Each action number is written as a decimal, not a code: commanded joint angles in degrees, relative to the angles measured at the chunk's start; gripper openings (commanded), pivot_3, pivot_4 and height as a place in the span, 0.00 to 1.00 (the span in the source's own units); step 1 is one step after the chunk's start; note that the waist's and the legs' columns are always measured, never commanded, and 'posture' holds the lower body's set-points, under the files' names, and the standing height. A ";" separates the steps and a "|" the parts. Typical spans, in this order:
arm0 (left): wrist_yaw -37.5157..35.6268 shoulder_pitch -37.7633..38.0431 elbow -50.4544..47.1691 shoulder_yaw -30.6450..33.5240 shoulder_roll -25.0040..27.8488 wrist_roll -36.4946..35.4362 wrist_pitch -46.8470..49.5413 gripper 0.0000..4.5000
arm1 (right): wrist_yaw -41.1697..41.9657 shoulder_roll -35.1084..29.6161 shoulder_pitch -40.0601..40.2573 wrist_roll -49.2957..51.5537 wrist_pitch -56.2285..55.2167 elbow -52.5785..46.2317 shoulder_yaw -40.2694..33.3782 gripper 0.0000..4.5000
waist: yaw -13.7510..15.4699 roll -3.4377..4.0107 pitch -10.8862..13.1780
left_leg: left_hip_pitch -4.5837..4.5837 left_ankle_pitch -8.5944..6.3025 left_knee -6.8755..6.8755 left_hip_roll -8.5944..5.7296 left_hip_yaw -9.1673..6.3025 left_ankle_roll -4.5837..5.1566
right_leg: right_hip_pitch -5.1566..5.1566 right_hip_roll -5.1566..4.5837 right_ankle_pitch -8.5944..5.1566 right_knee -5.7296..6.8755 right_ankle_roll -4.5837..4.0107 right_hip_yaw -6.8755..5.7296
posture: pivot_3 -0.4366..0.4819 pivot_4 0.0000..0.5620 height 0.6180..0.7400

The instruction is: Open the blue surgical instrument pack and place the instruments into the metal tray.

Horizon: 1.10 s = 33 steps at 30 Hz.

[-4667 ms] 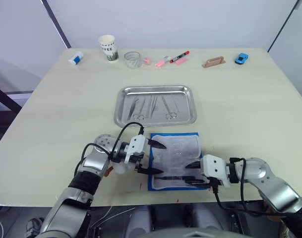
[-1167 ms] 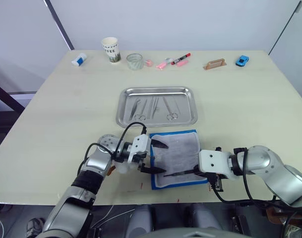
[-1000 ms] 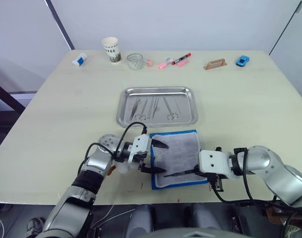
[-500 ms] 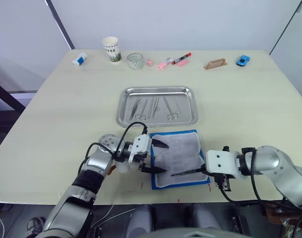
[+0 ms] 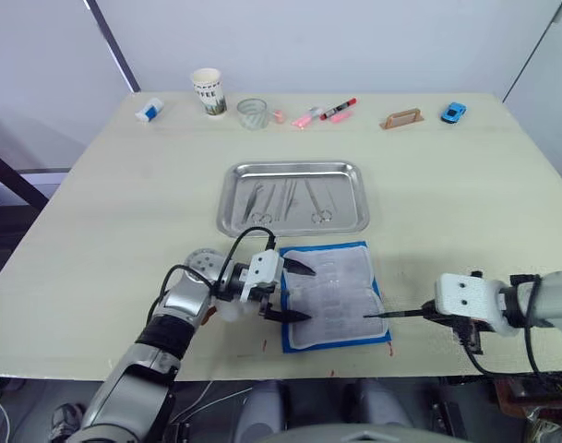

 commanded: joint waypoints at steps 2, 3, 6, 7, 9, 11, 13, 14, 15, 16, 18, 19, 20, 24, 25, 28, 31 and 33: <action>0.53 2.31 4.40 -1.67 0.30 3.17 0.55 1.00 | -1.50 4.61 -2.67 12.65 8.72 -3.04 -11.59 0.02 | -0.06 0.00 0.00 | 0.00 0.00 0.00 0.00 0.01 0.00 | 0.01 0.01 0.08 -0.01 0.13 0.03 | 0.48 0.27 1.00; 0.63 2.36 4.34 -1.60 0.20 3.11 0.56 1.00 | -4.21 6.96 -5.60 15.03 11.70 -3.47 -11.98 0.02 | -0.23 0.00 0.00 | 0.00 0.00 0.01 0.00 -0.01 0.00 | 0.01 0.00 0.07 0.00 0.12 0.01 | 0.48 0.27 1.00; 0.98 2.58 4.00 -1.28 -0.11 3.04 0.76 1.00 | -13.43 14.82 -15.80 20.66 21.84 -4.29 -10.54 0.02 | -0.35 0.10 -0.01 | 0.02 0.00 0.01 -0.01 -0.04 0.00 | 0.00 0.02 0.05 0.02 0.06 0.05 | 0.48 0.27 1.00; 1.16 2.66 3.89 -1.12 -0.22 2.97 0.88 1.00 | -16.24 17.25 -19.13 21.28 25.25 -4.00 -8.99 0.02 | -0.26 0.17 -0.02 | 0.03 0.00 0.01 0.00 -0.04 0.00 | 0.00 0.02 0.06 0.04 0.06 0.07 | 0.48 0.27 1.00; 1.51 2.88 3.63 -0.96 -0.29 2.99 0.95 1.00 | -22.79 21.09 -24.75 20.09 32.23 -3.42 -6.00 0.02 | -0.14 0.21 -0.03 | 0.01 0.00 0.01 -0.02 -0.07 0.00 | -0.02 0.01 0.07 0.05 0.07 0.06 | 0.48 0.27 1.00; 1.97 3.18 3.27 -0.66 -0.33 2.85 1.09 1.00 | -28.40 25.13 -30.79 18.61 37.84 -1.71 -2.60 0.02 | -0.13 0.23 -0.05 | -0.16 0.00 0.01 0.02 -0.15 0.00 | -0.14 -0.03 0.01 0.03 -0.05 -0.04 | 0.48 0.27 1.00; 2.37 3.70 2.61 -0.44 -0.31 2.74 1.35 1.00 | -33.29 31.94 -36.49 18.12 42.81 2.12 -1.16 0.02 | 0.05 0.27 -0.08 | -0.40 0.02 0.03 0.01 -0.23 0.00 | -0.32 -0.11 0.01 0.05 -0.04 -0.11 | 0.48 0.27 1.00; 2.61 4.03 2.22 -0.41 -0.29 2.75 1.44 1.00 | -36.39 36.10 -39.30 17.13 44.43 4.95 -0.50 0.02 | -0.14 0.32 -0.11 | -0.48 0.02 0.04 -0.02 -0.18 0.00 | -0.46 -0.16 0.06 0.08 0.04 -0.10 | 0.48 0.27 1.00; 2.87 4.34 1.85 -0.29 -0.34 2.71 1.58 1.00 | -39.62 40.02 -41.75 15.49 44.74 7.86 0.49 0.02 | -0.49 0.48 -0.18 | -0.49 0.02 0.04 -0.03 -0.13 0.00 | -0.46 -0.19 0.11 0.11 0.12 -0.06 | 0.48 0.27 1.00; 3.11 4.63 1.49 -0.14 -0.38 2.65 1.76 1.00 | -43.29 44.32 -43.84 13.55 45.15 10.67 0.43 0.02 | -0.25 0.47 -0.17 | -0.49 0.03 0.07 -0.09 0.00 0.01 | -0.58 -0.15 0.13 0.23 0.15 0.04 | 0.48 0.27 1.00; 3.54 5.05 0.90 -0.08 -0.37 2.67 1.96 1.00 | -48.32 50.09 -46.49 11.05 44.67 15.46 0.14 0.02 | -0.21 0.35 -0.26 | -0.52 0.03 0.07 -0.08 -0.14 0.01 | -0.56 -0.13 0.12 0.21 0.14 -0.08 | 0.48 0.27 1.00; 3.79 5.24 0.60 0.06 -0.45 2.57 2.21 1.00 | -49.99 51.89 -47.39 9.80 43.83 17.61 0.29 0.02 | -0.21 0.41 -0.24 | -0.51 0.03 0.07 -0.06 -0.08 0.01 | -0.56 -0.08 0.12 0.22 0.14 -0.05 | 0.48 0.27 1.00; 3.99 5.38 0.38 0.09 -0.50 2.57 2.34 1.00 | -52.09 54.00 -48.14 8.53 42.72 19.91 -0.40 0.02 | -0.11 0.41 -0.24 | -0.56 0.03 0.07 -0.09 -0.10 0.00 | -0.59 -0.07 0.12 0.21 0.15 -0.05 | 0.48 0.27 1.00; 4.73 5.69 -0.07 0.25 -0.53 2.59 2.60 1.00 | -58.52 60.04 -50.91 4.67 36.20 30.83 -3.02 0.02 | -0.18 0.41 -0.24 | -0.62 0.03 0.07 -0.09 -0.06 0.00 | -0.58 -0.08 0.13 0.18 0.17 0.00 | 0.48 0.27 1.00; 4.85 5.72 -0.14 0.31 -0.54 2.56 2.70 1.00 | -59.18 60.62 -51.12 4.14 35.00 32.48 -3.13 0.02 | -0.38 0.45 -0.22 | -0.62 0.03 0.07 -0.09 -0.06 0.00 | -0.58 -0.08 0.13 0.18 0.17 0.00 | 0.48 0.27 1.00; 5.22 5.97 -0.31 0.54 -0.47 2.61 2.81 1.00 | -61.10 63.01 -51.61 2.53 30.90 38.02 -3.43 0.02 | -0.52 0.46 -0.22 | -0.58 0.03 0.07 -0.10 -0.01 0.00 | -0.58 -0.08 0.14 0.20 0.19 0.03 | 0.48 0.27 1.00; 5.36 6.12 -0.36 0.65 -0.51 2.67 2.87 1.00 | -61.58 64.35 -51.76 1.70 28.61 40.88 -3.32 0.02 | -0.70 0.48 -0.21 | -0.55 0.03 0.06 -0.09 0.00 0.00 | -0.58 -0.05 0.14 0.23 0.19 0.06 | 0.48 0.27 1.00; 5.43 6.20 -0.39 0.73 -0.57 2.72 2.87 1.00 | -62.11 65.32 -52.06 1.03 26.65 43.78 -3.35 0.02 | -0.76 0.48 -0.21 | -0.55 0.03 0.06 -0.08 -0.01 0.00 | -0.58 -0.05 0.14 0.24 0.19 0.07 | 0.48 0.27 1.00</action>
